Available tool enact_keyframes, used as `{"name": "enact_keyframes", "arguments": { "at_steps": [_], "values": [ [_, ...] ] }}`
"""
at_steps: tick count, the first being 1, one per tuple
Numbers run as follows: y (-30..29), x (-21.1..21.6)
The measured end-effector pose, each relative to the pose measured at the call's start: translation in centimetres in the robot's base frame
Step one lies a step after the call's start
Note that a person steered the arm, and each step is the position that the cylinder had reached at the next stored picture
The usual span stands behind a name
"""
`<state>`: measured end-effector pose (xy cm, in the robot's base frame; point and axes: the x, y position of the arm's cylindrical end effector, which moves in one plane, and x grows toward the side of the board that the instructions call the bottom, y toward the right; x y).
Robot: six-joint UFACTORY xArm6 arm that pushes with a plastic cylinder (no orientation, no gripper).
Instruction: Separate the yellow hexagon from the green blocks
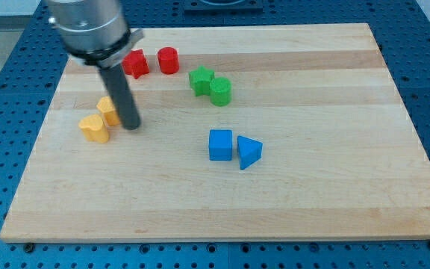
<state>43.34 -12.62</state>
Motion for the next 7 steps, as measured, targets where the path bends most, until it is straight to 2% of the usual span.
{"name": "enact_keyframes", "arguments": {
  "at_steps": [1,3,4,5,6,7],
  "values": [
    [3.9,-3.4],
    [-5.6,-4.2],
    [-4.9,-4.8],
    [-8.7,-10.2],
    [-10.2,-10.2],
    [-2.1,-12.2]
  ]
}}
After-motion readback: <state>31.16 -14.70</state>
